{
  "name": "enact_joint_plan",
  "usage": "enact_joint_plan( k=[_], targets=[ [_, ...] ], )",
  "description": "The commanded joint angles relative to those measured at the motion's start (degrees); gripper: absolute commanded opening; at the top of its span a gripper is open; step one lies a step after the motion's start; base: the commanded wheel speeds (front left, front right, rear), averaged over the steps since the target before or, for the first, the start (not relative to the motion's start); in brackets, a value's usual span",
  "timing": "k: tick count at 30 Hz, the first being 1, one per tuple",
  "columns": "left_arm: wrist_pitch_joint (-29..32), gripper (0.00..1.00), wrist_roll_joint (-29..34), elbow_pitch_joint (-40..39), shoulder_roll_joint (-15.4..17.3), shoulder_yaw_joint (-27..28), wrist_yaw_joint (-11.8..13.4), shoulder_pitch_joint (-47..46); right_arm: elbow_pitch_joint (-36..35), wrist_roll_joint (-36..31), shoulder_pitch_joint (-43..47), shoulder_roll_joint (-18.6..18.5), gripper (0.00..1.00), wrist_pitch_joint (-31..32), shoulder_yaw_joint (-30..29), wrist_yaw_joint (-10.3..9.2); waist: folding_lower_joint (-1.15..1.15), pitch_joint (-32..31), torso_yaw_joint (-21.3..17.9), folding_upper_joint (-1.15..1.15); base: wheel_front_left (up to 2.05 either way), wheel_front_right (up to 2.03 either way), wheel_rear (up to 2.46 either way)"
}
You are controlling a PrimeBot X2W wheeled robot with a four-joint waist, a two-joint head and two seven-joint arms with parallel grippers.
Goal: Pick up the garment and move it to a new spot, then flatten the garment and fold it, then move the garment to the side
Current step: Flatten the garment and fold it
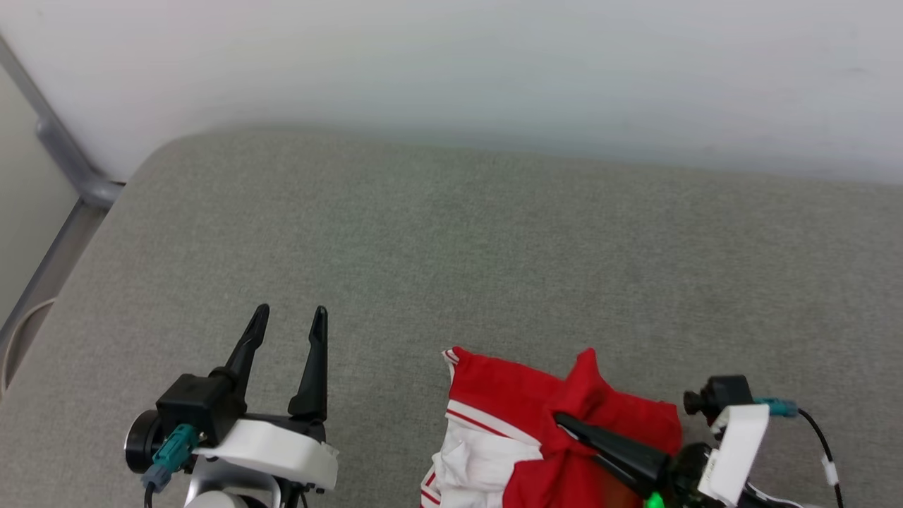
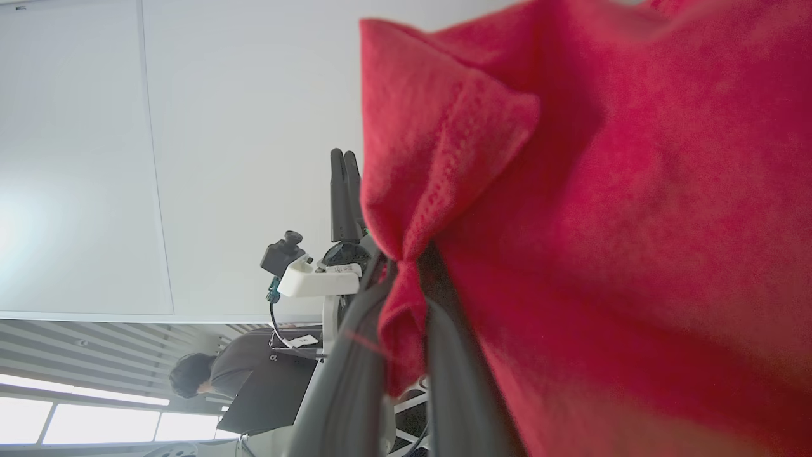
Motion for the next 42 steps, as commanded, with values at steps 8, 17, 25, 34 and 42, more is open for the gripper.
enact_joint_plan(
  k=[8, 17, 25, 34, 42],
  targets=[
    [-1.28, 1.0, 0.09, 1.4, -1.81, 0.14, -1.12, -3.41, 3.02, -4.94, -6.02, 0.09, 0.0, -5.14, 6.95, -0.03, 0.0, 6.47, 3.0, 0.0, 0.0, 0.0, 0.0],
    [-2.0, 1.0, 0.74, 3.92, -3.39, 1.16, -2.49, -4.97, 6.01, -7.05, -8.04, 0.09, 1.0, -8.86, 11.63, -0.03, 0.0, 7.91, 2.45, 0.0, 0.0, 0.0, 0.0],
    [-2.15, 1.0, 1.56, 4.53, -2.84, 1.73, -2.96, -3.74, 0.5, -11.23, -8.8, -1.48, 1.0, -14.15, 12.52, -0.03, 0.0, 4.62, -0.17, 0.0, 0.0, 0.0, 0.0],
    [-1.36, 1.0, 1.57, 4.52, -1.78, 1.74, -2.16, -2.37, -5.81, -30.93, -8.09, -7.35, 1.0, -33.44, 10.1, -0.03, 0.0, 1.77, -3.77, 0.0, 0.0, 0.0, 0.0],
    [-1.18, 1.0, 0.95, 5.28, -1.06, 2.3, -1.3, -0.09, -6.15, -54.34, -4.24, -10.59, 1.0, -44.84, 2.34, -0.03, 0.0, -1.14, -6.57, 0.0, 0.0, 0.0, 0.0]
  ],
)
